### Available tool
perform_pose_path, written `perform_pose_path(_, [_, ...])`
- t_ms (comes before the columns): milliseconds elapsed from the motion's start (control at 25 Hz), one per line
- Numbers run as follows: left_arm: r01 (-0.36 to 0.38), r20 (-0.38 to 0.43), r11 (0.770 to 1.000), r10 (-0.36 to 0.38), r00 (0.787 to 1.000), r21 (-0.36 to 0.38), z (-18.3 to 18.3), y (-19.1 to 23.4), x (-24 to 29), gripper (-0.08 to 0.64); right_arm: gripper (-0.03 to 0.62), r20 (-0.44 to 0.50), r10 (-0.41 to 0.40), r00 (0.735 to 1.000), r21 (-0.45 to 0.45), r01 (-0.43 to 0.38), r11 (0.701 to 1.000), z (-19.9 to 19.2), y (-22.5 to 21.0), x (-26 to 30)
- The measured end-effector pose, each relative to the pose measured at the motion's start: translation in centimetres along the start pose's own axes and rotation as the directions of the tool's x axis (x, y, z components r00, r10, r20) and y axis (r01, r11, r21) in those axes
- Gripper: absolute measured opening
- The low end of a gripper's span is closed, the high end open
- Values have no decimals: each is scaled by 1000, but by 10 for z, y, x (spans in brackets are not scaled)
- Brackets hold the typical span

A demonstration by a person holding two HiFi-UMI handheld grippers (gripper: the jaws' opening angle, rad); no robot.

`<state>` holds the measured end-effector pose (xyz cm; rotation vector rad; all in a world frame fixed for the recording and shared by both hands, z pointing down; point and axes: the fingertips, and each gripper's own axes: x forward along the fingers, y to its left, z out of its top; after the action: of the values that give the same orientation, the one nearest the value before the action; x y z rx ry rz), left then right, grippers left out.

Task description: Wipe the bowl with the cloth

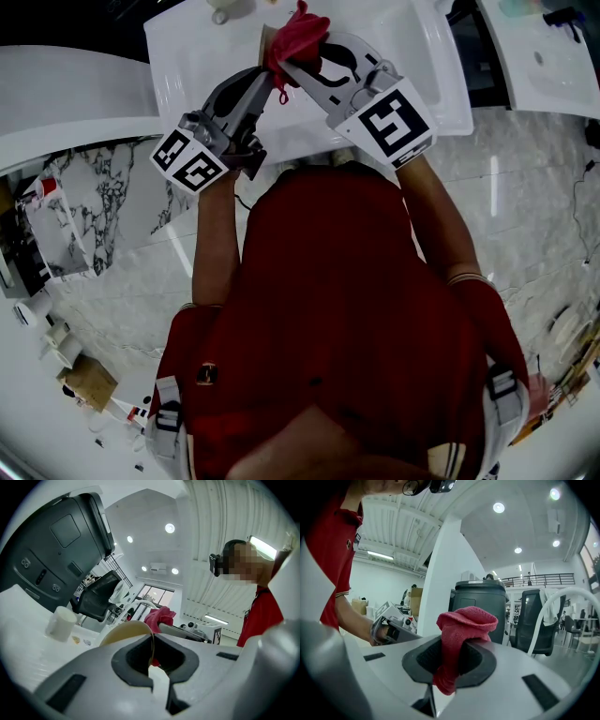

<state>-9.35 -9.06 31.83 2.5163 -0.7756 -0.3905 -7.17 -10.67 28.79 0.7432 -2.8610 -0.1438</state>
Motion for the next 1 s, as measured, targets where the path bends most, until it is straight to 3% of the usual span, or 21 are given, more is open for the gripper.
perform_pose_path(400, [103, -54, 995, -103, 993, 5, -6, -14, -3, 21, 55, -6, -20, 1000, -13, 20, 1000, -3, -13, -4])
perform_pose_path(1000, [261, -42, 965, -261, 964, -16, 2, -26, -17, 20, 54, -7, -25, 1000, 34, 25, 999, -10, -32, -4])
